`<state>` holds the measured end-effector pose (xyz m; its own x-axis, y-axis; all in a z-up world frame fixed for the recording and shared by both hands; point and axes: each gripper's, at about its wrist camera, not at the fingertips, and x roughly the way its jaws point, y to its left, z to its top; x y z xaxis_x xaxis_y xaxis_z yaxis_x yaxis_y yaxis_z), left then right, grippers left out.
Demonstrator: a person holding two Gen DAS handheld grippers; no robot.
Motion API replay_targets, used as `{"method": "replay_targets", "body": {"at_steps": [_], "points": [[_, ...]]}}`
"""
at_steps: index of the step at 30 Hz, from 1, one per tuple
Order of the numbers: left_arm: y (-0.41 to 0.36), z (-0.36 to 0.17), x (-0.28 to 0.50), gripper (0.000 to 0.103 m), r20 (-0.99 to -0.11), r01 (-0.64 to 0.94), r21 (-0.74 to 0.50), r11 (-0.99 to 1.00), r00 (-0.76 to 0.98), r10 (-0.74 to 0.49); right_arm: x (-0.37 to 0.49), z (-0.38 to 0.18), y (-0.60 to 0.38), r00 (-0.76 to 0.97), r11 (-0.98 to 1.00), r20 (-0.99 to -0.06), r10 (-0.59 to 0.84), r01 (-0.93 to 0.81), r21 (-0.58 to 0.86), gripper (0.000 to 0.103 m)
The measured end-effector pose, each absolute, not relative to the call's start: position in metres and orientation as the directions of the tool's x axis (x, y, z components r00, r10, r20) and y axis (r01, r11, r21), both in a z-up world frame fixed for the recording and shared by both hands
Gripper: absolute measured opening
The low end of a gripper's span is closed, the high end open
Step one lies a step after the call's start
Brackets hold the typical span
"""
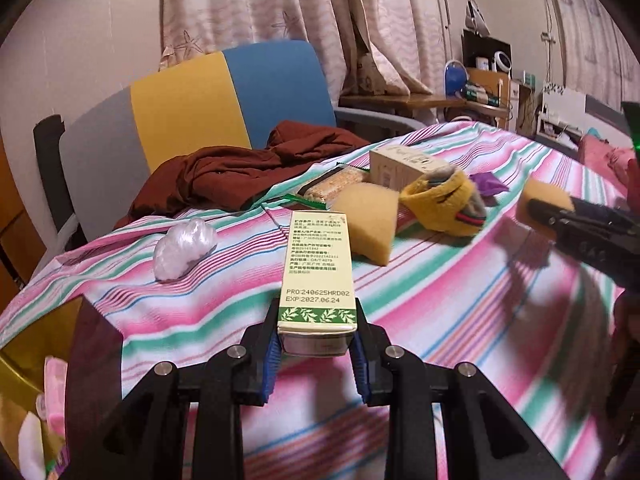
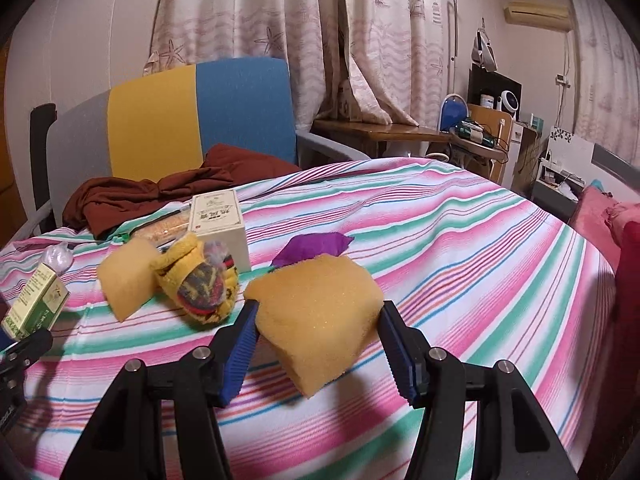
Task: Organize objects
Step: 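Carry the sponge and medicine box into the gold tray and release both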
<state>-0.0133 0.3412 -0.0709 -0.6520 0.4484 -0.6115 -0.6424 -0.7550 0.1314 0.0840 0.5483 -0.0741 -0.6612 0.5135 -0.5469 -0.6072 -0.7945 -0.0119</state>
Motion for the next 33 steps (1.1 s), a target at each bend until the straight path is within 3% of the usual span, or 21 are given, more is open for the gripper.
{"method": "replay_targets", "body": {"at_steps": [11, 20, 33], "points": [[0.314, -0.063, 0.011, 0.029, -0.585, -0.651, 0.060, -0.757, -0.637, 0.502, 0.094, -0.081, 0.508, -0.665, -0.827, -0.583, 0.467, -0.562, -0.022, 0.060], [0.289, -0.045, 0.036, 0.029, -0.573, -0.720, -0.012, -0.694, -0.564, 0.594, 0.119, -0.086, 0.477, -0.694, -0.823, -0.630, 0.348, -0.549, 0.149, 0.060], [0.197, -0.013, 0.044, 0.030, -0.511, -0.653, -0.073, -0.754, -0.625, 0.590, 0.093, -0.046, 0.379, -0.804, -0.944, -0.581, 0.125, -0.276, 0.179, 0.060]]}}
